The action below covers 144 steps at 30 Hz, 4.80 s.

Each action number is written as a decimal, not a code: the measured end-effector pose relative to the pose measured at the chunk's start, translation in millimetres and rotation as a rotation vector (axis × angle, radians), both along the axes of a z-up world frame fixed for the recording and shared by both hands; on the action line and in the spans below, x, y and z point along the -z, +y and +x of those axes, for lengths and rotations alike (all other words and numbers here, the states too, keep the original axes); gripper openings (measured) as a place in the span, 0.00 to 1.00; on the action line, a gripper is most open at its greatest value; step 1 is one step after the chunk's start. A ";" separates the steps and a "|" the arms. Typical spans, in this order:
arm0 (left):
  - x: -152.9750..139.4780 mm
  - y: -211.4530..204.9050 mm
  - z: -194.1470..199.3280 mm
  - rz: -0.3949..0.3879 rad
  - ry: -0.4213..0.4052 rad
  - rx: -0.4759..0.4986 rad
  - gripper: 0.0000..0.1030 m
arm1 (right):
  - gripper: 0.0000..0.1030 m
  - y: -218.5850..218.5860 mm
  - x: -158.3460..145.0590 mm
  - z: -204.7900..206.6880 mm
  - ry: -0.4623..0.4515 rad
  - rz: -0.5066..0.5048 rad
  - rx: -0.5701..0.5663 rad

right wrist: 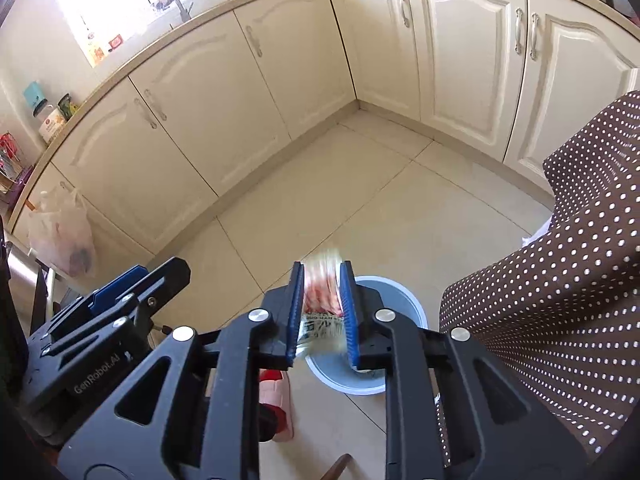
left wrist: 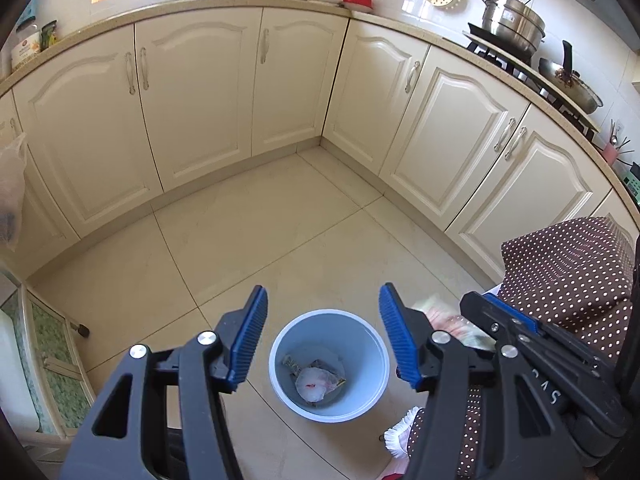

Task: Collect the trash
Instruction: 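Return both tools to the table and reach the left tool to the bread bun, then grasp the bread bun with the left tool and lift it, then grasp the yellow-pink snack packet with the right tool and lift it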

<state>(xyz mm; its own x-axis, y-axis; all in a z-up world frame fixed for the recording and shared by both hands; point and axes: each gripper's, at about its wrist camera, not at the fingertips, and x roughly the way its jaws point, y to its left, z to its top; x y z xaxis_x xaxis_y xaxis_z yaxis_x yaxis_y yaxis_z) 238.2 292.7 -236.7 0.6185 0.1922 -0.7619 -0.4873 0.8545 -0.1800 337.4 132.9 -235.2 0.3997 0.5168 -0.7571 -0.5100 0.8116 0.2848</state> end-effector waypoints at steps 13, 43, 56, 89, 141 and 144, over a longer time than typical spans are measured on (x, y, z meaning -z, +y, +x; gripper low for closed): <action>-85.8 -93.4 -17.0 0.066 -0.185 0.149 0.58 | 0.46 -106.9 -98.6 -55.2 -0.243 0.041 0.152; -99.7 -434.1 62.8 0.037 -0.121 0.807 0.65 | 0.51 -457.4 -107.2 -131.4 -0.322 -0.002 0.840; -72.5 -487.0 107.9 0.118 0.022 0.885 0.42 | 0.53 -472.6 -103.2 -104.6 -0.270 0.017 0.839; -102.2 -375.7 67.7 0.044 -0.127 0.753 0.31 | 0.24 -401.3 -77.3 -24.7 -0.066 -0.082 0.686; -104.6 -306.8 76.7 0.010 -0.146 0.610 0.31 | 0.59 -358.9 -116.0 -38.5 -0.321 -0.175 0.620; -106.5 -318.5 94.0 -0.004 -0.148 0.627 0.31 | 0.59 -360.7 -117.8 -23.9 -0.316 -0.194 0.592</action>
<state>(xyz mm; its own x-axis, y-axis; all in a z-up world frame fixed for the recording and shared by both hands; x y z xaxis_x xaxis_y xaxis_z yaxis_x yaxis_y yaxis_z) 332.1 -25.8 -130.2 0.7114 -0.2423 -0.6597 0.1344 0.9683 -0.2107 313.6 -227.8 -117.4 0.7889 0.0109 -0.6145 -0.0004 0.9999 0.0171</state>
